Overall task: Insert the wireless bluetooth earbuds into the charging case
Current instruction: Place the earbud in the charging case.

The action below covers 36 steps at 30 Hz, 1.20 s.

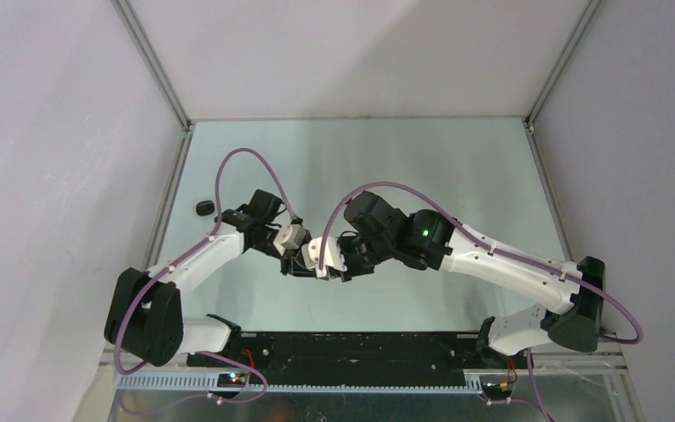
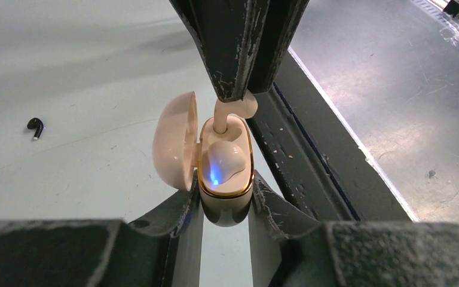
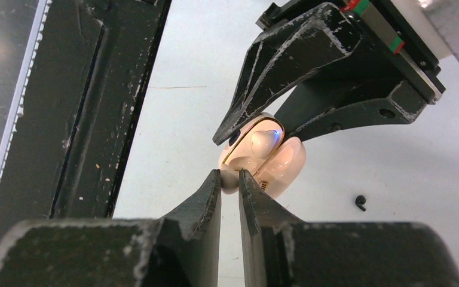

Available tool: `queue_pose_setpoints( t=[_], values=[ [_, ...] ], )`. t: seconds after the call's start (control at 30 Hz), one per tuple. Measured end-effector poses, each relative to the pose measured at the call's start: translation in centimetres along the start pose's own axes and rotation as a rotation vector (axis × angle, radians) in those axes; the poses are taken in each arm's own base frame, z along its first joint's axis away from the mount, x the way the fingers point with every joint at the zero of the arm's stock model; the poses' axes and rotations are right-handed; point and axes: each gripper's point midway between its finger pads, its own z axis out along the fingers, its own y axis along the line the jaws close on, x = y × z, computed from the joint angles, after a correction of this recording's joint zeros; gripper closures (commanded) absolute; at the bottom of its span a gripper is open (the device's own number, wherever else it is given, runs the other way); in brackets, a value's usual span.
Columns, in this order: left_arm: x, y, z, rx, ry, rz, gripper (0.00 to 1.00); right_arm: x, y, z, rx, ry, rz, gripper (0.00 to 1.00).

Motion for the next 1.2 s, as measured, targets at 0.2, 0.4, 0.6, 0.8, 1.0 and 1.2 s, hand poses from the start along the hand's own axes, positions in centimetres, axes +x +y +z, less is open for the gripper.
queue_pose_setpoints(
  t=[0.2, 0.4, 0.6, 0.8, 1.0, 1.2],
  values=[
    [0.0, 0.2, -0.1, -0.004, -0.002, 0.007, 1.0, -0.2, -0.5, -0.2, 0.048, -0.001, 0.054, 0.81],
    [0.0, 0.3, -0.2, -0.009, -0.002, 0.008, 1.0, -0.1, -0.9, -0.6, 0.096, 0.005, 0.095, 0.81],
    [0.0, 0.4, -0.3, -0.015, -0.001, 0.005, 1.0, -0.2, -1.2, -0.5, 0.135, 0.006, 0.131, 0.81],
    [0.1, 0.5, -0.4, -0.018, 0.0, 0.004, 1.0, -0.3, -1.5, -0.5, 0.166, 0.014, 0.138, 0.8],
    [0.0, 0.3, -0.3, -0.012, -0.005, -0.004, 1.0, -0.4, -3.2, -0.8, 0.253, 0.022, 0.118, 0.78],
    [0.0, 0.3, -0.3, -0.011, -0.005, -0.004, 1.0, -0.3, -2.9, -0.8, 0.228, 0.04, 0.038, 0.75]
  ],
)
